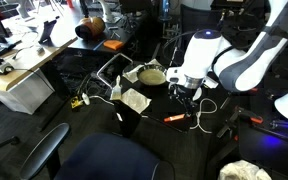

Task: Put the marker in the bowl

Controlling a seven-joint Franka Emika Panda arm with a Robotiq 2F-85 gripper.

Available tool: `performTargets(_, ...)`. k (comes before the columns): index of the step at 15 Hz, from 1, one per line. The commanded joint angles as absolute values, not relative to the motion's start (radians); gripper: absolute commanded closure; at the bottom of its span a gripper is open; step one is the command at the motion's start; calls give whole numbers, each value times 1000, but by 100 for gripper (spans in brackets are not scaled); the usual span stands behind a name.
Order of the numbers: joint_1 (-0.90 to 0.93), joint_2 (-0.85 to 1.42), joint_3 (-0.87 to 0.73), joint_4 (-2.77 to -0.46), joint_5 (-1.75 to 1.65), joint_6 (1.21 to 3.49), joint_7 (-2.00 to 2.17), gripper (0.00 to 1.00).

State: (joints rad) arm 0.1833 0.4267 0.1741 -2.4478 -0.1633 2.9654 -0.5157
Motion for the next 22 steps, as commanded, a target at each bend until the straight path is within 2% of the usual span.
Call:
performTargets(1, 156, 502, 192, -2388, -212, 2987, -465, 0)
performTargets(6, 149, 559, 197, -2346, -223, 2982, -459, 0)
performTargets(7, 151, 567, 194, -2342, -225, 2990, -457, 25)
performTargets(9, 146, 578, 198, -2334, -225, 2989, -460, 34)
performTargets(17, 132, 580, 213, -2328, -223, 2988, -454, 96)
performTargets(18, 139, 569, 207, -2333, -223, 2989, -445, 100)
performTargets(20, 152, 527, 195, -2359, -225, 3004, -418, 95)
performTargets(22, 151, 478, 189, -2384, -222, 3035, -389, 95)
